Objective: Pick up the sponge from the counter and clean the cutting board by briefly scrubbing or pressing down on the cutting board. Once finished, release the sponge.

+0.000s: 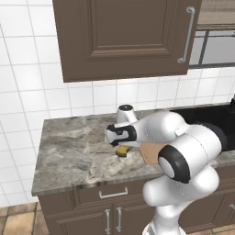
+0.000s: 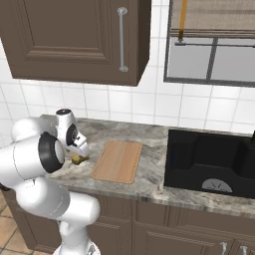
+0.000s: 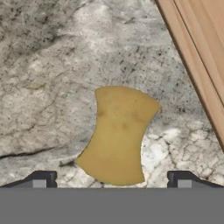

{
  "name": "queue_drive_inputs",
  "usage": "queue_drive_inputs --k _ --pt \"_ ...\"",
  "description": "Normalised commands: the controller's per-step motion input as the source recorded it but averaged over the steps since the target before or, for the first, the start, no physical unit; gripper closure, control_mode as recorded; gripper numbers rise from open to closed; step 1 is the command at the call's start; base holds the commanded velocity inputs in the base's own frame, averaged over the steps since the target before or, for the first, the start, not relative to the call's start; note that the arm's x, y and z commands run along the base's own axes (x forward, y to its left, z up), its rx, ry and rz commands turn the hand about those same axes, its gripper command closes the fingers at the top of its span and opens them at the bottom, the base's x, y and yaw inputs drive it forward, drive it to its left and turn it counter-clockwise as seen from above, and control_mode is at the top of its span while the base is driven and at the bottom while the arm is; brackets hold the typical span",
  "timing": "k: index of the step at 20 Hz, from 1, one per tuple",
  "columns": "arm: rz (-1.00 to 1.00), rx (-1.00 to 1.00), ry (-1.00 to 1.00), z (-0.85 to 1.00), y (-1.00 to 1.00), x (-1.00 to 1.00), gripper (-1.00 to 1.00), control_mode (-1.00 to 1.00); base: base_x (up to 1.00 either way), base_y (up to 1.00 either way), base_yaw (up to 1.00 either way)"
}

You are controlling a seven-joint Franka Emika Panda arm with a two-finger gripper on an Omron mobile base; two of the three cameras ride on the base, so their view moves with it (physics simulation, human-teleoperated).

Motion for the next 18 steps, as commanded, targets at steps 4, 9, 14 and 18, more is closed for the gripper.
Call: queue_drive_inputs --k 4,9,14,18 --pt "0.0 0.0 0.0 -0.1 0.0 0.0 -1.0 -1.0 0.0 0.0 0.0" --pt "-0.01 -0.03 0.0 -0.14 0.0 0.0 -1.0 -1.0 0.0 0.0 0.0" --pt "-0.03 -0.03 0.0 -0.08 -0.01 0.0 -1.0 -1.0 0.0 0.0 0.0" --pt "-0.02 -0.01 0.0 -0.05 0.0 0.1 -1.0 -1.0 0.0 0.0 0.0"
